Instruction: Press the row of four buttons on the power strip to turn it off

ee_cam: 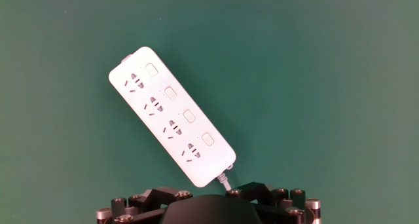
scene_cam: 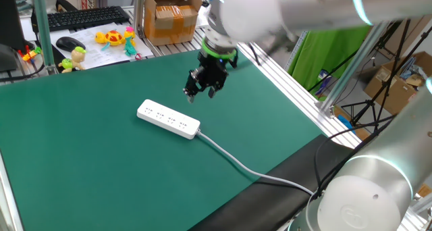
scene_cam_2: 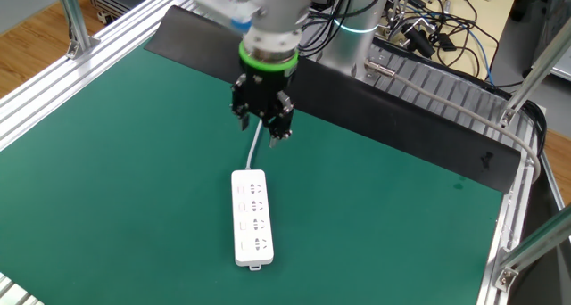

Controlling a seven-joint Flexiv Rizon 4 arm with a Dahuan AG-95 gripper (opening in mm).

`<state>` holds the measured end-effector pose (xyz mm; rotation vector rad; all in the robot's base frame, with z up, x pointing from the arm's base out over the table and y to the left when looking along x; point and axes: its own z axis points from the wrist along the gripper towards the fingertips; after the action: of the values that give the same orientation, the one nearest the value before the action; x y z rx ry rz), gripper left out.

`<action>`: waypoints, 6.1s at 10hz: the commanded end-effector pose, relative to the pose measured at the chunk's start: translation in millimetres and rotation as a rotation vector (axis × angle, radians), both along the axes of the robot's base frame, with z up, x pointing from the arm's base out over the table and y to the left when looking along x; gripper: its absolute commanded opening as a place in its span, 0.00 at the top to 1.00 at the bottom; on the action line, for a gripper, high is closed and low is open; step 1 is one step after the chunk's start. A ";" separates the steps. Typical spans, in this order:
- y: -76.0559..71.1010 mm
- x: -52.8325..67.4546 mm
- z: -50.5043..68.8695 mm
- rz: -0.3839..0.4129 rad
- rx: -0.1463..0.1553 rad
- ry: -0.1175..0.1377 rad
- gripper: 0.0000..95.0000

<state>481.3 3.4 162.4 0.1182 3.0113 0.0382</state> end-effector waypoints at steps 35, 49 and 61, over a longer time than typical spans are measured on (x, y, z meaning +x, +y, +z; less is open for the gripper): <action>-12.8 71.7 -31.3 -0.537 0.087 0.085 1.00; -3.1 63.9 -36.3 -1.028 0.260 0.064 1.00; -6.5 84.7 -46.9 -1.319 0.205 0.029 1.00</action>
<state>566.4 -2.3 115.2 1.9726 2.3442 0.2149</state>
